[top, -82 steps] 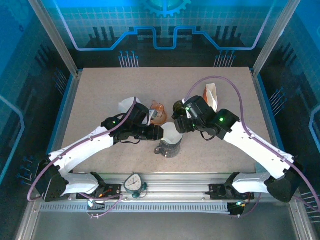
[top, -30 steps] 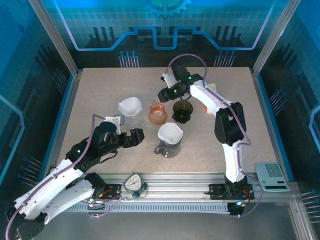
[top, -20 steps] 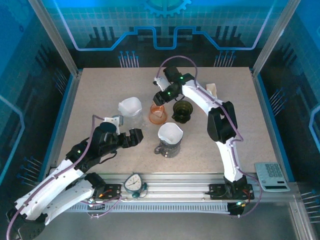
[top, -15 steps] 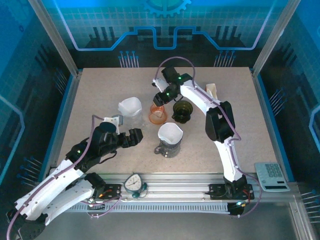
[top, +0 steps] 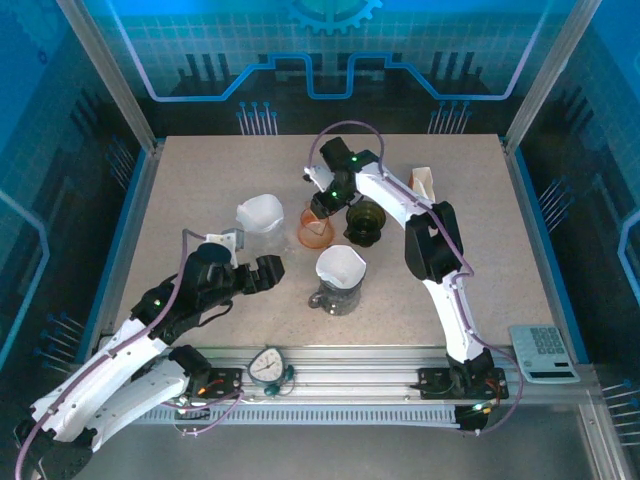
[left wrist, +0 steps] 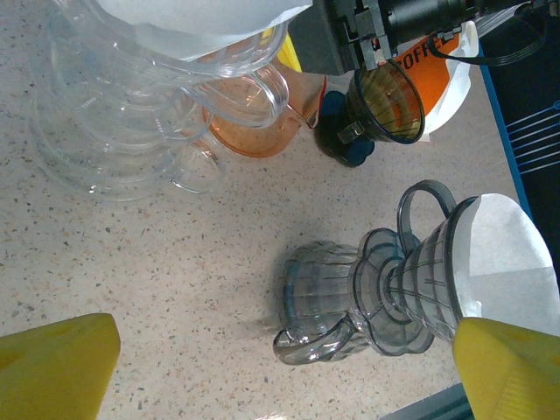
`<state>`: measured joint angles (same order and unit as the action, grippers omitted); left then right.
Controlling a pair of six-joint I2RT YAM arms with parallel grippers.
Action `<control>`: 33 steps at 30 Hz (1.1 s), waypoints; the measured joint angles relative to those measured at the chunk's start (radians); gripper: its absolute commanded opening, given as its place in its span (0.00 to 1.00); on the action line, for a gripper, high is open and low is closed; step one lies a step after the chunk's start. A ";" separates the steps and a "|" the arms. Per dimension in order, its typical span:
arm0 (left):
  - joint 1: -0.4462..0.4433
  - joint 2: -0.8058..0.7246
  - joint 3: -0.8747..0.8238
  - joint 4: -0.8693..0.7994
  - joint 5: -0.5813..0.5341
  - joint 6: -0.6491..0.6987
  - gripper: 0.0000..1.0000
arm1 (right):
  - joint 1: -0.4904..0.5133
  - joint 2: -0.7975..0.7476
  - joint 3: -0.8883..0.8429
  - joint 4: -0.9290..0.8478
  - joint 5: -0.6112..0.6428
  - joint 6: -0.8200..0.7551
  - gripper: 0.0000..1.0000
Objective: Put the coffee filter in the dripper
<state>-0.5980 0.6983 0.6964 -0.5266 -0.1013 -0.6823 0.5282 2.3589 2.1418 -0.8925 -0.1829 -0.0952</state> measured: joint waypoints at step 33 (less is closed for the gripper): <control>0.010 -0.047 -0.031 -0.021 0.000 0.000 0.99 | -0.058 -0.508 -0.238 0.107 0.346 0.252 0.00</control>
<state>-0.5880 0.6510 0.6655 -0.5480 -0.1013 -0.6827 0.4698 1.8507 1.9038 -0.7856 0.1635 0.1566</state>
